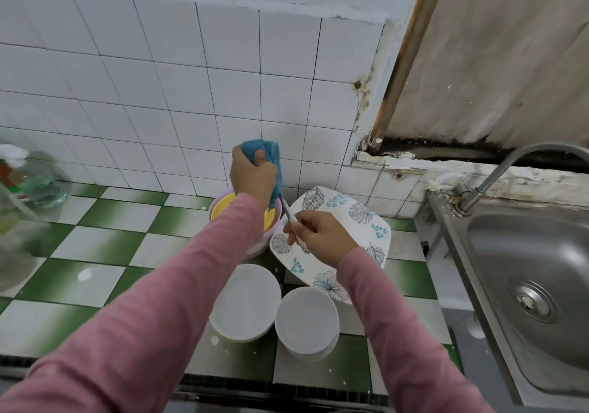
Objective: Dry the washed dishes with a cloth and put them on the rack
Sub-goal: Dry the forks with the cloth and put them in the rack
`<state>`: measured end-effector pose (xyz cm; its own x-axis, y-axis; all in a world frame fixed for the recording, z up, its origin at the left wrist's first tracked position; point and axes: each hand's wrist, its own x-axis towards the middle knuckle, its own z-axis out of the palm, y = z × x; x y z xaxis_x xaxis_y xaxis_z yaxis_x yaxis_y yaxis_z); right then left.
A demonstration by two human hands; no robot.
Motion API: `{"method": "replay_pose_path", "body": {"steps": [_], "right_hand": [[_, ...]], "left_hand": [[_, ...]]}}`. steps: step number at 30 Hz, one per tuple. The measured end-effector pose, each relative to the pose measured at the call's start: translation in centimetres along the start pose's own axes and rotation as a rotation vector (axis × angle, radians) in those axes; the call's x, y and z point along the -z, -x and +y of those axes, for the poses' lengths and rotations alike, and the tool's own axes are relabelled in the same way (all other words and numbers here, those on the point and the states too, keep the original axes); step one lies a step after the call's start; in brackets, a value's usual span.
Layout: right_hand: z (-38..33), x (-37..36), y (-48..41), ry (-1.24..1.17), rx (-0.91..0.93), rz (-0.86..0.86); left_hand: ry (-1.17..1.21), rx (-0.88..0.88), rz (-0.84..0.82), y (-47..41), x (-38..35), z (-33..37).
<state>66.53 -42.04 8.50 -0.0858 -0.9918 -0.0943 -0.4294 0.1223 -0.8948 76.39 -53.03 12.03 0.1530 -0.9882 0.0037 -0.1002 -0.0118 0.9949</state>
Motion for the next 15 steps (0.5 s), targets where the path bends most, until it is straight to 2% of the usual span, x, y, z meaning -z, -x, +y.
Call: {"method": "replay_pose_path", "body": {"steps": [4, 7, 10, 15], "right_hand": [[0.0, -1.0, -0.1, -0.274, -0.076, -0.008], [0.2, -1.5, -0.1, -0.448, -0.052, 0.023], [0.5, -1.5, -0.3, -0.417, -0.015, 0.041], [0.7, -0.6, -0.1, -0.262, -0.022, 0.067]], "left_hand": [[0.006, -0.057, -0.044, 0.4, 0.0, -0.1], [0.002, -0.066, -0.051, 0.5, 0.5, -0.2], [0.013, -0.049, -0.019, 0.0, 1.1, -0.6], [-0.065, -0.141, -0.031, 0.2, 2.0, -1.4]]}}
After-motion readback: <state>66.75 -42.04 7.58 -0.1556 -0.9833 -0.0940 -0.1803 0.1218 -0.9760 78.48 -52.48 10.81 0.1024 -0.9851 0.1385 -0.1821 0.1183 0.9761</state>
